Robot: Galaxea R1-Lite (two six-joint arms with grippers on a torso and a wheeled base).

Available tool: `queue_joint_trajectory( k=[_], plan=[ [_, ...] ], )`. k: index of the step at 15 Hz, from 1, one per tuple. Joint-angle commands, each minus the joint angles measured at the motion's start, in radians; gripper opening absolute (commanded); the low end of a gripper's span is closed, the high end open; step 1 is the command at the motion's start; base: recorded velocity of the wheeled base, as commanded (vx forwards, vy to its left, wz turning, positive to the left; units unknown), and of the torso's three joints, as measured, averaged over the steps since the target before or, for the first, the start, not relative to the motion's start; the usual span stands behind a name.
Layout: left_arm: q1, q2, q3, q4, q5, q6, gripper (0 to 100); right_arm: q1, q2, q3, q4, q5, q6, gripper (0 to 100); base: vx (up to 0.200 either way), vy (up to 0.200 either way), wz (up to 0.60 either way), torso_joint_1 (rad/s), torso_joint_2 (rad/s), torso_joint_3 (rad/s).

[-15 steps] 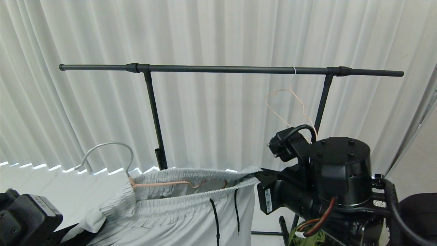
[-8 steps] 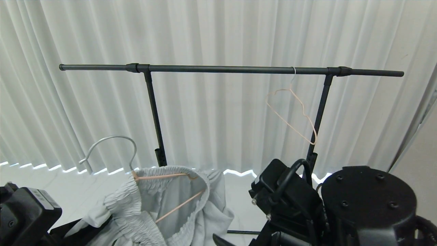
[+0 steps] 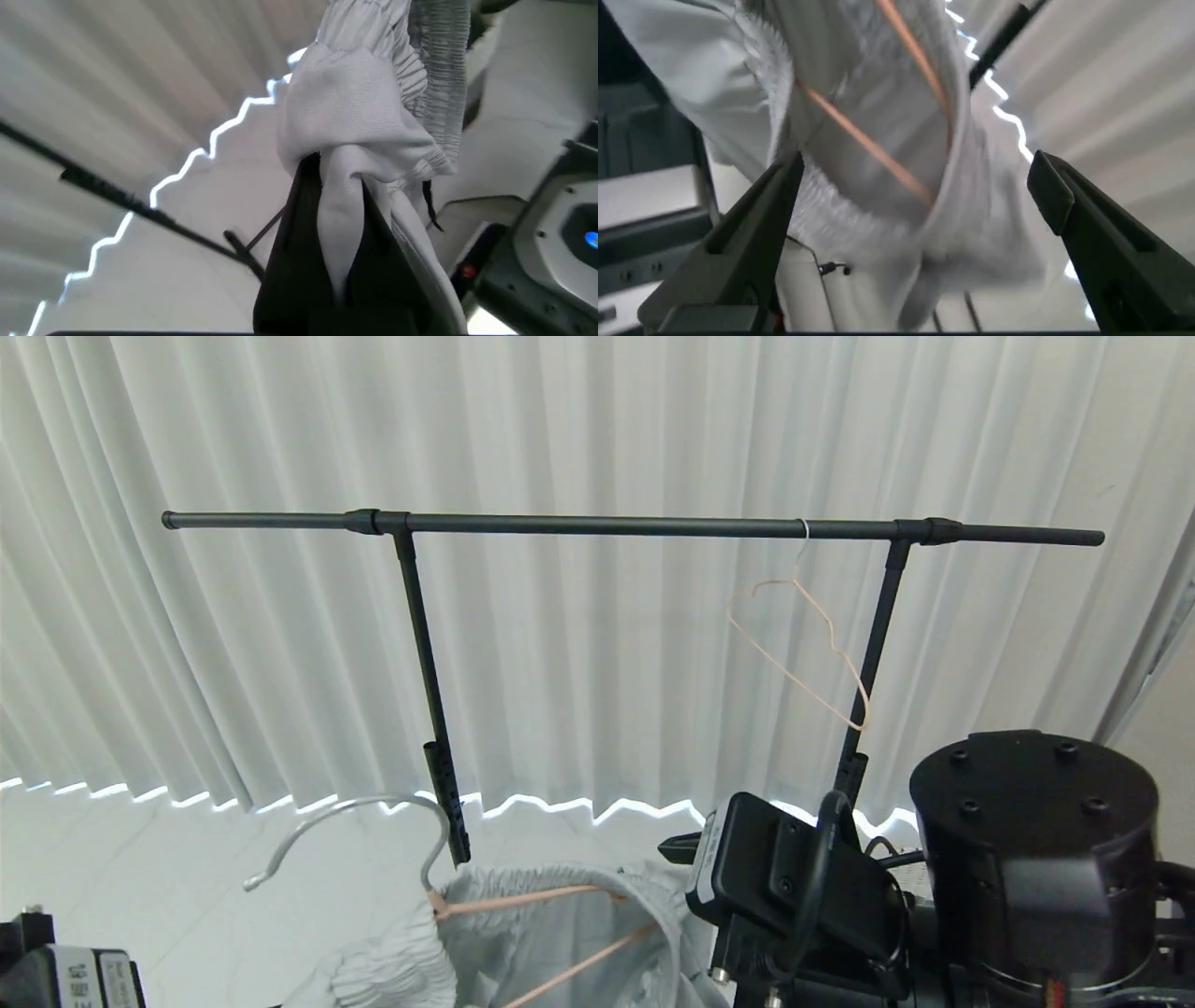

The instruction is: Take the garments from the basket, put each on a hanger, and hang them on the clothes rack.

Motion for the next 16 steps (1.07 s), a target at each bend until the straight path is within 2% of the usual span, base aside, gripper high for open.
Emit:
queue_joint_trajectory(
  k=[1,4,8,11,16],
  plan=[
    [-0.093,-0.001,0.003,0.000,0.000,0.001,0,0.000,0.017,-0.016,0.013,0.038,-0.044,100,0.000,0.000,0.00,0.000,0.00,0.000],
    [-0.171,0.001,0.010,0.000,-0.006,0.001,0,0.009,0.020,-0.036,0.068,0.100,-0.123,100,0.000,0.000,0.00,0.000,0.00,0.000],
    [-0.194,-0.001,0.008,0.000,-0.006,0.010,0,0.061,0.028,-0.039,0.098,0.130,-0.129,100,0.000,0.000,0.00,0.000,0.00,0.000],
    [-0.200,0.001,0.008,0.000,-0.006,0.021,0,0.087,0.039,-0.039,0.110,0.160,-0.118,100,0.000,0.000,0.00,0.000,0.00,0.000],
    [-0.211,-0.001,0.005,-0.006,-0.006,0.025,0,0.092,0.051,-0.039,0.108,0.160,-0.015,100,0.000,0.000,0.00,0.000,0.00,0.000]
  ],
)
